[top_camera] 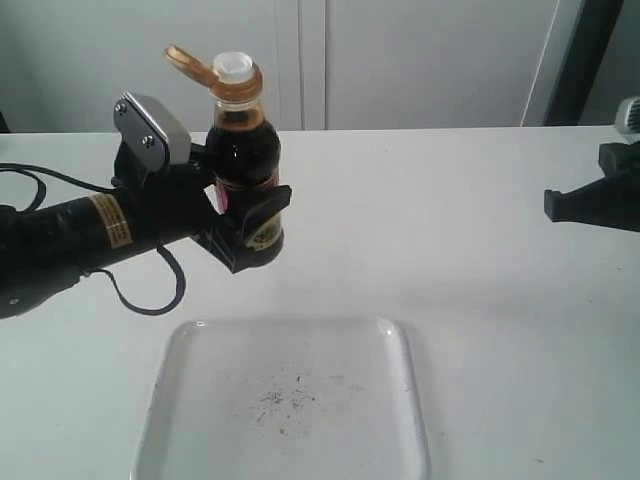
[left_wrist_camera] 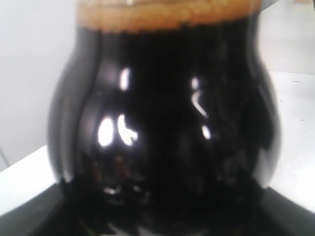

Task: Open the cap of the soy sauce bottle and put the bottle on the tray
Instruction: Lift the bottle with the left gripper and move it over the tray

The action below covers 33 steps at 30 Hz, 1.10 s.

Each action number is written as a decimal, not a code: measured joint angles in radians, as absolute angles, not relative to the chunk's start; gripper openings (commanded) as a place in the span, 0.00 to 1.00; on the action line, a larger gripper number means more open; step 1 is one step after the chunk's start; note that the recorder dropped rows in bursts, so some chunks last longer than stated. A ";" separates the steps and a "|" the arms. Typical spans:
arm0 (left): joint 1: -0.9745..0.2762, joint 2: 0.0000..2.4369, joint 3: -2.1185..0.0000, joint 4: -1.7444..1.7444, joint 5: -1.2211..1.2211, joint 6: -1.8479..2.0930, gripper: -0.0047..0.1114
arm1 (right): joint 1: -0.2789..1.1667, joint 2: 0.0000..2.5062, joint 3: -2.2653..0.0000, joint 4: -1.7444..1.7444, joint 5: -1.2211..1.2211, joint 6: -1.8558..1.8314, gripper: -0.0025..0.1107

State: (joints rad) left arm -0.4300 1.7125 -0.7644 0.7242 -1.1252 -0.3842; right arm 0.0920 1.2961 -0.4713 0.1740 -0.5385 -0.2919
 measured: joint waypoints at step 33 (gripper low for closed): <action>-0.675 1.608 -0.567 0.718 -1.125 -0.398 0.04 | 0.105 1.473 -0.465 0.036 -0.643 -0.158 0.02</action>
State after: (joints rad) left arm -0.6748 1.6079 -0.5667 0.7185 -1.1251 -0.3979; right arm 0.1051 1.4734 -0.4654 0.0363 -0.6428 -0.1577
